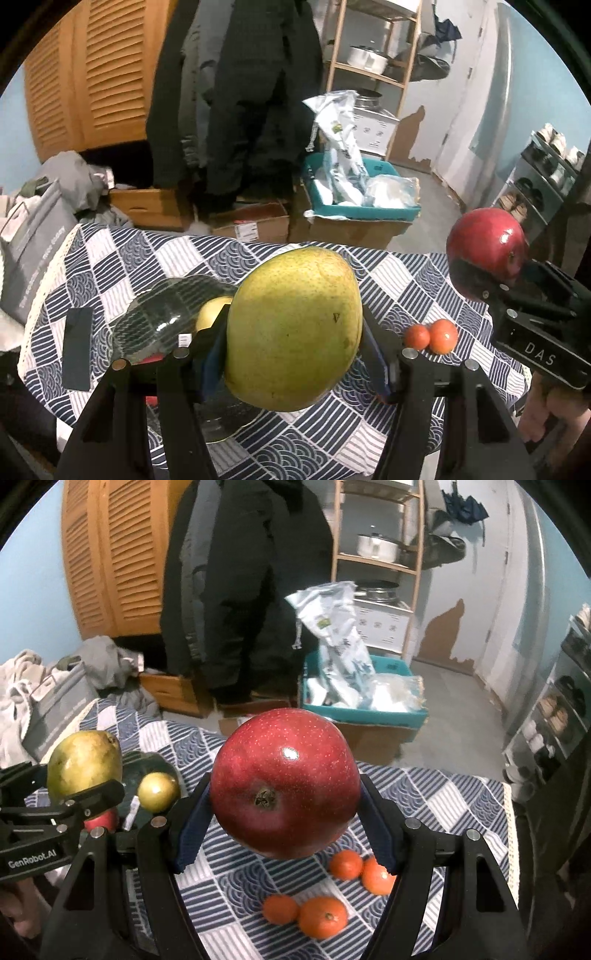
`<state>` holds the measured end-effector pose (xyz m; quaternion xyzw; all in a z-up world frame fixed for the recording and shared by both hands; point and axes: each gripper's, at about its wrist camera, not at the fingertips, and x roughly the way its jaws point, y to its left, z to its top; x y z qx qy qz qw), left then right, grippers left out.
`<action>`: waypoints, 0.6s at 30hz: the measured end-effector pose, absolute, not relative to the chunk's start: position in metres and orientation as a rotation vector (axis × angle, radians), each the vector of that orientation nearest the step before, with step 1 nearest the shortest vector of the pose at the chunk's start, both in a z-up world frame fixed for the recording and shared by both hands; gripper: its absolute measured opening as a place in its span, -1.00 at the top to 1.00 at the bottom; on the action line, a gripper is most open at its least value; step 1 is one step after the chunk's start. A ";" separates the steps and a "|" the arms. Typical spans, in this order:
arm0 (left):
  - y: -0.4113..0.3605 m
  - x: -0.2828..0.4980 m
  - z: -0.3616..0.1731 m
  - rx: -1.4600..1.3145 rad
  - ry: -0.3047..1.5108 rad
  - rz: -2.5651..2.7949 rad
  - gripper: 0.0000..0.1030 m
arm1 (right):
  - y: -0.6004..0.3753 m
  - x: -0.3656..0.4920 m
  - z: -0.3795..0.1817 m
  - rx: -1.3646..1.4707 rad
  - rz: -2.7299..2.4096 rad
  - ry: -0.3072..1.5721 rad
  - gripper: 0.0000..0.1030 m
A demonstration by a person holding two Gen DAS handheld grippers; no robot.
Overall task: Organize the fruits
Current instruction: 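Lower the mango into the glass bowl with left tool while right tool lowers the apple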
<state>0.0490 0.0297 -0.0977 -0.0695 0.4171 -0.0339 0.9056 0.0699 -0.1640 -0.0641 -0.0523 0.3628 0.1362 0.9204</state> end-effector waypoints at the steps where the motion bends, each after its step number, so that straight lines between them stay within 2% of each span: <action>1: 0.034 0.049 -0.099 -0.147 0.863 -0.062 -0.27 | -0.160 0.071 -0.064 -0.107 0.287 0.747 -0.43; 18: 0.101 0.041 -0.145 -0.194 0.963 0.079 -0.27 | -0.081 0.097 -0.099 -0.103 0.437 0.869 -0.43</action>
